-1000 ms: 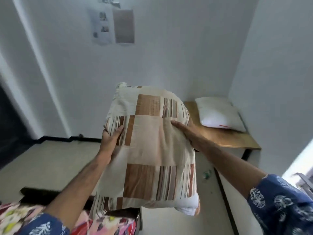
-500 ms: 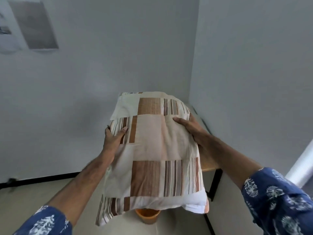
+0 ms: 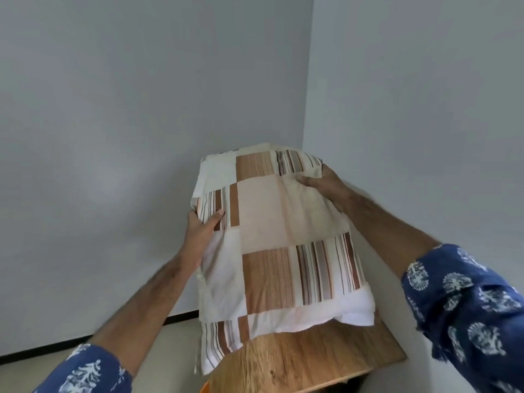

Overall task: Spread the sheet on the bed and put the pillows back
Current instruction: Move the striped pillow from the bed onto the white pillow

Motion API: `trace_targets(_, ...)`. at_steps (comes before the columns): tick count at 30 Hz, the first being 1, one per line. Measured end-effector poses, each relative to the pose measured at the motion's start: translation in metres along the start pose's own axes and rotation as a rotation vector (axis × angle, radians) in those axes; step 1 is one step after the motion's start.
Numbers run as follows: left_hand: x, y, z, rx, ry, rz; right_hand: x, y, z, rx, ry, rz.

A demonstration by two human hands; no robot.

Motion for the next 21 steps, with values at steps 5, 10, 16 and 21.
trace_targets(5,0.008,0.051,-0.068,0.099,-0.048,-0.015,-0.007,-0.033,-0.067,-0.092,-0.016,0.161)
trace_targets(10,0.035,0.099,-0.102,0.224,-0.112,-0.114,-0.034,-0.064,-0.115,-0.234,0.066,0.43)
trace_targets(16,0.083,0.148,-0.109,0.433,0.044,-0.736,-0.108,-0.05,-0.129,-0.121,0.205,0.968)
trace_targets(21,0.121,0.183,-0.094,0.589,0.203,-0.955,-0.208,0.002,-0.082,0.21,0.202,1.094)
Point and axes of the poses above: each hand's wrist, its own z-axis away from the middle knuckle, its own y-axis out of the palm, x = y × z, the point moved 9 cm from there along -z, towards the middle knuckle, and after that the axes turned 2 degrees about -z, right-handed, at the moved point
